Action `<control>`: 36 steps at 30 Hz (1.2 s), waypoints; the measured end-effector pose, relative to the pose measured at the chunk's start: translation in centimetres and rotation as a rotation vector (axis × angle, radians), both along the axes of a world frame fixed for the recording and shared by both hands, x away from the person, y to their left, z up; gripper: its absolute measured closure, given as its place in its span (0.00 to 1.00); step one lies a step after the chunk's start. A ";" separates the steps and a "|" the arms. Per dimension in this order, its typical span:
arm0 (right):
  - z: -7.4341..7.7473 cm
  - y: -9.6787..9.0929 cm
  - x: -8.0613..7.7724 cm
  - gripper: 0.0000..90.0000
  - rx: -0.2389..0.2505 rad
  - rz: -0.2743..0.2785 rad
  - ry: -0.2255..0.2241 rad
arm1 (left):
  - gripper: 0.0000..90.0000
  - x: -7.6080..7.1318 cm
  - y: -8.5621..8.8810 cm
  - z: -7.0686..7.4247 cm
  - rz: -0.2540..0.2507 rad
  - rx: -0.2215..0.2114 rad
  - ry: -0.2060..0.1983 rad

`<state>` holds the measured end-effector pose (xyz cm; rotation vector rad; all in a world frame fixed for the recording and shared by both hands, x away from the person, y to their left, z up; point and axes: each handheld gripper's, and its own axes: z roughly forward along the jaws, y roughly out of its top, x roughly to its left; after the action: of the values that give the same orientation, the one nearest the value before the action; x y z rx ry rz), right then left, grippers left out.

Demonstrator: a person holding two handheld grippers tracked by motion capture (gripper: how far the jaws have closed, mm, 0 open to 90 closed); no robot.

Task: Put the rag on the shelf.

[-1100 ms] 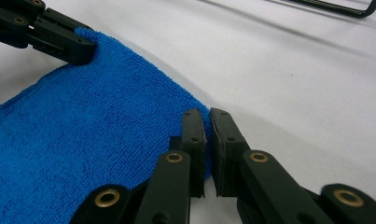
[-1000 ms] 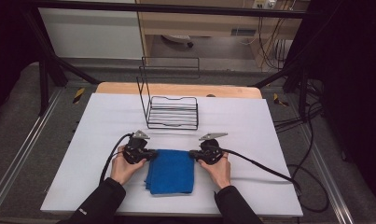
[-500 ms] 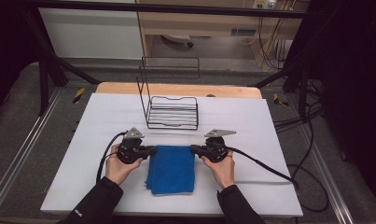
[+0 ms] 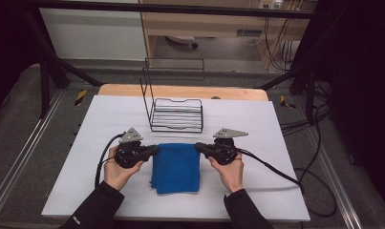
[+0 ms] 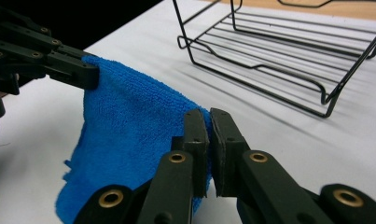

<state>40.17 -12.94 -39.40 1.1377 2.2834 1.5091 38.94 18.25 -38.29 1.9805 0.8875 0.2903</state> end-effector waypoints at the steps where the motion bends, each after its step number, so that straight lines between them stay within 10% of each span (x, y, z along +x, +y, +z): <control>1: 0.2 -0.1 -0.1 0.96 0.006 -0.002 -0.002 | 0.92 -0.1 0.0 0.2 -0.002 -0.005 -0.007; 36: 7.2 -1.2 -2.8 0.96 0.083 -0.040 -0.252 | 0.92 -1.5 -0.5 6.2 0.011 -0.114 -0.192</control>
<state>37.32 -14.14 -32.16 0.9449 2.0388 1.6418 37.42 17.71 -32.10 1.8096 0.7745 0.4196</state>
